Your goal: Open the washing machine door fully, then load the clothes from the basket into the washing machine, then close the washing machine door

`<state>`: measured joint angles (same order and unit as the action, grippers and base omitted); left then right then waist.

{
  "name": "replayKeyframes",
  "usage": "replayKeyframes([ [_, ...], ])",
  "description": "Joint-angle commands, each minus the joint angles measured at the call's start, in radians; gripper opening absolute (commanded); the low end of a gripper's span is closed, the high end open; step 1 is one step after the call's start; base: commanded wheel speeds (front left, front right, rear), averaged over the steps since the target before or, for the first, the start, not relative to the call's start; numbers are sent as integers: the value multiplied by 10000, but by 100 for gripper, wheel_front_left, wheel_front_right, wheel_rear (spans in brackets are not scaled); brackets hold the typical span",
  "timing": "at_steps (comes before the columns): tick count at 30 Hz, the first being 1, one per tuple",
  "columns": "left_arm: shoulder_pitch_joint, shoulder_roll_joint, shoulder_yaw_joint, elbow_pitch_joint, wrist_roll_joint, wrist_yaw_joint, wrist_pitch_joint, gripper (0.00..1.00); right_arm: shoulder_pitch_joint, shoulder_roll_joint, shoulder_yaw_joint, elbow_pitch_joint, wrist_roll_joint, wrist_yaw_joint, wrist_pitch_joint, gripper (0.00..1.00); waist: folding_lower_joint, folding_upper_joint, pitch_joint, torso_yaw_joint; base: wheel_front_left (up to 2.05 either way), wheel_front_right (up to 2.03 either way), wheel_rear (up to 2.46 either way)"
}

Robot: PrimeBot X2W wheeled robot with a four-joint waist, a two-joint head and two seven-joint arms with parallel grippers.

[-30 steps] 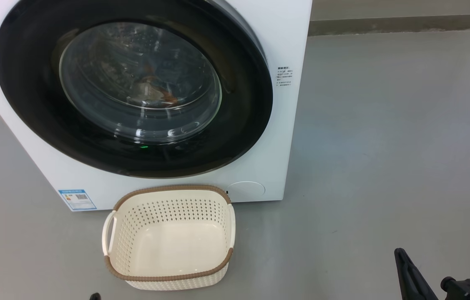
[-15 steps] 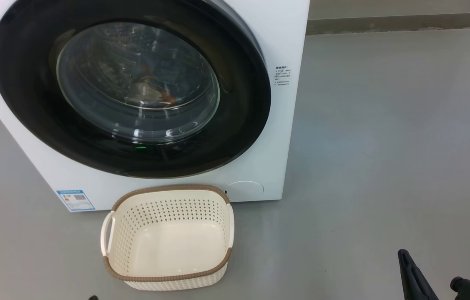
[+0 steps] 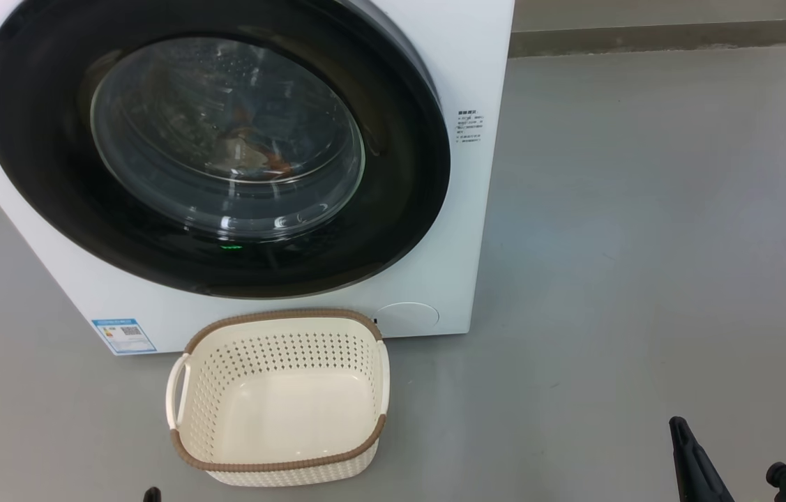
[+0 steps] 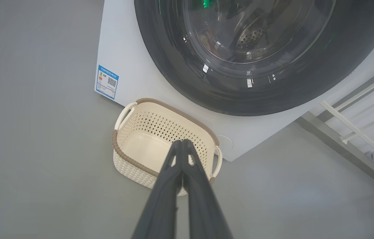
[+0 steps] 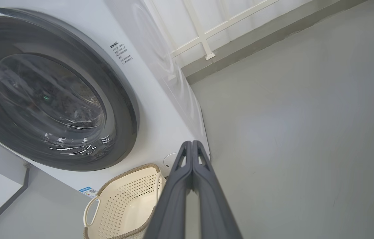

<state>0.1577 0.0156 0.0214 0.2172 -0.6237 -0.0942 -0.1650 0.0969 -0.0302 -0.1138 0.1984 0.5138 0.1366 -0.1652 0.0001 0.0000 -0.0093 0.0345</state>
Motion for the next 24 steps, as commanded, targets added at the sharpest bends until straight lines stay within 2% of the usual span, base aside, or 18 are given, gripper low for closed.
replayKeyframes([
  [1,-515,142,188,-176,-381,-87,118,0,-472,-69,4,-187,433,-16,100,0,0,0,3,-9,0,0,0],
  [24,-1034,191,366,-65,-2673,-154,763,0,-854,-101,2,-30,2978,-27,750,0,0,0,32,-90,0,0,0],
])
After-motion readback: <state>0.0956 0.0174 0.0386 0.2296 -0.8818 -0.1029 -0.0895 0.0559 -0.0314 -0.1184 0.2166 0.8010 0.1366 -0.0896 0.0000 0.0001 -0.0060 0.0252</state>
